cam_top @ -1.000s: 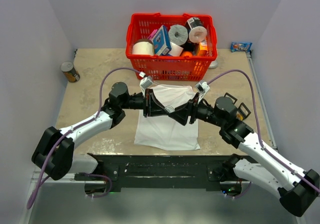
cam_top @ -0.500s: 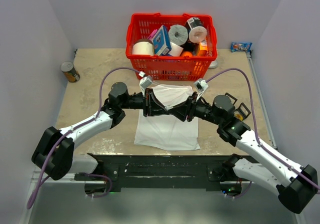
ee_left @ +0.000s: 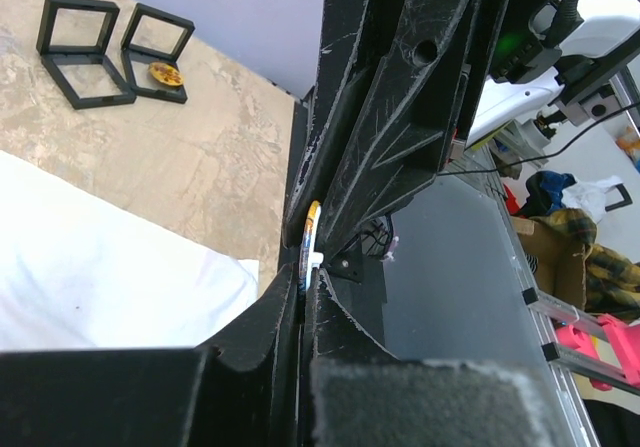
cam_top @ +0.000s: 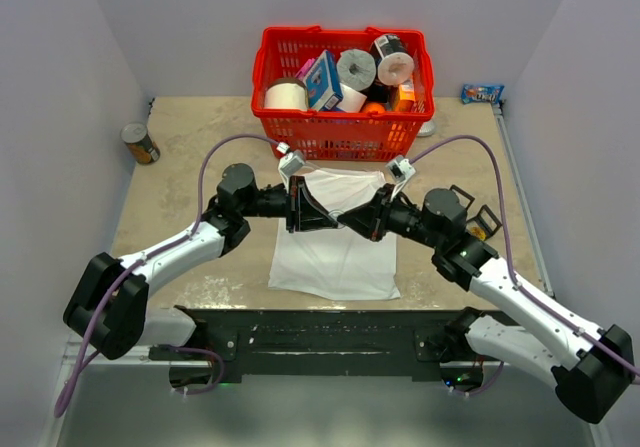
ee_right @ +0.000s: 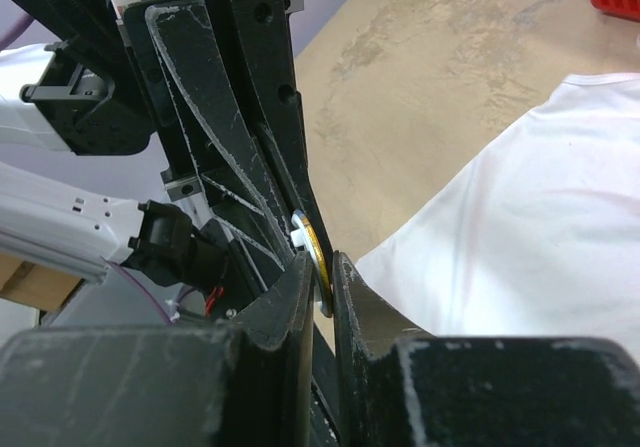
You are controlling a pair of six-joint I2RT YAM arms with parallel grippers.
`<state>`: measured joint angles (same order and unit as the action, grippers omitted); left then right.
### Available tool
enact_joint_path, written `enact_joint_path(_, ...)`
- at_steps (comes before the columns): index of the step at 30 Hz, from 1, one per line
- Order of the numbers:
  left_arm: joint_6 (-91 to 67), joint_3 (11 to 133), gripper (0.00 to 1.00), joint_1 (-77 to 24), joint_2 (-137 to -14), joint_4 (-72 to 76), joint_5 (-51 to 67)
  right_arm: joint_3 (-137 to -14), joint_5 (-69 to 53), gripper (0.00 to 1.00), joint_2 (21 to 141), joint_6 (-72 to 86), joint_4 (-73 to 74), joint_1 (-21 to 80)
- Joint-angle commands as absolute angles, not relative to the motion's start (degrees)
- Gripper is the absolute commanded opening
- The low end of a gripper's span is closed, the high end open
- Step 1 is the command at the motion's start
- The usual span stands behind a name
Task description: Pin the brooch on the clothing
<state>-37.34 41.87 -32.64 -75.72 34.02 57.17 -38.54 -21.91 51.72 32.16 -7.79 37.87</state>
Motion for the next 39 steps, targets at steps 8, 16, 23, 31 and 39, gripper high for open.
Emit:
enact_joint_path(8, -35.16, 43.24, 0.0, -33.57, -74.97, 33.75, 57.66, -42.1, -14.95, 0.09, 55.81, 29.27, -4.22, 38.58)
enact_joint_path(16, -34.98, 43.51, 0.0, -33.75, -75.59, 33.22, 57.83, -44.03, -7.57, 0.09, 59.41, 27.69, -2.2, 42.36)
enact_joint_path(23, -34.02, 44.03, 0.0, -33.84, -75.5, 31.91, 57.92, -44.91, -3.25, 0.09, 62.66, 26.54, -0.44, 46.05)
enact_joint_path(31, -33.22, 44.74, 0.0, -33.75, -76.38, 30.06, 58.18, -45.52, -9.91, 0.14, 62.32, 22.94, -1.14, 46.76)
enact_joint_path(39, -32.61, 45.61, 0.0, -32.96, -77.69, 27.51, 57.74, -46.93, -8.97, 0.33, 55.38, 21.98, 1.65, 46.5)
